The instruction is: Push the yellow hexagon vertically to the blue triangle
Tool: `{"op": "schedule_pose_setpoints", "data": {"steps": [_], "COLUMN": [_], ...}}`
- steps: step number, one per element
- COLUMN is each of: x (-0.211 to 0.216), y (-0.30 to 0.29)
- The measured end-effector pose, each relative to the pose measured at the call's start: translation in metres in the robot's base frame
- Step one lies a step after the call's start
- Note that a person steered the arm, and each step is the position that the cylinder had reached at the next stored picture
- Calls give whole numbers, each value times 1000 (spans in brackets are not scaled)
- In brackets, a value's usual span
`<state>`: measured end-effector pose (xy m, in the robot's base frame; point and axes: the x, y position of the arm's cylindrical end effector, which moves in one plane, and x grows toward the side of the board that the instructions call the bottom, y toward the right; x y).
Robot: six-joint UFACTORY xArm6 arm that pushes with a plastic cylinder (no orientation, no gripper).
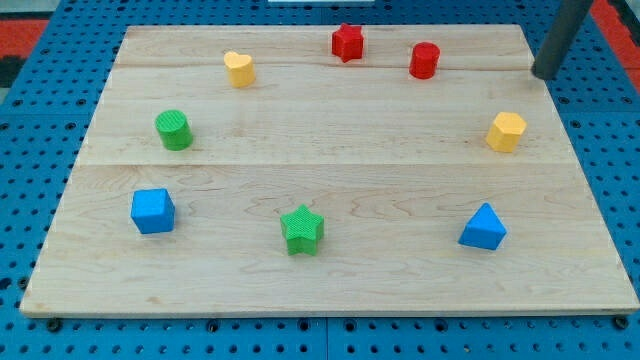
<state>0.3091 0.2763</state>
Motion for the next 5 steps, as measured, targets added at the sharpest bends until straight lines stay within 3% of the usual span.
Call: {"op": "schedule_pose_setpoints", "data": {"steps": [2,4,5], "x": [87,125,87], "y": [68,-13,-62]}}
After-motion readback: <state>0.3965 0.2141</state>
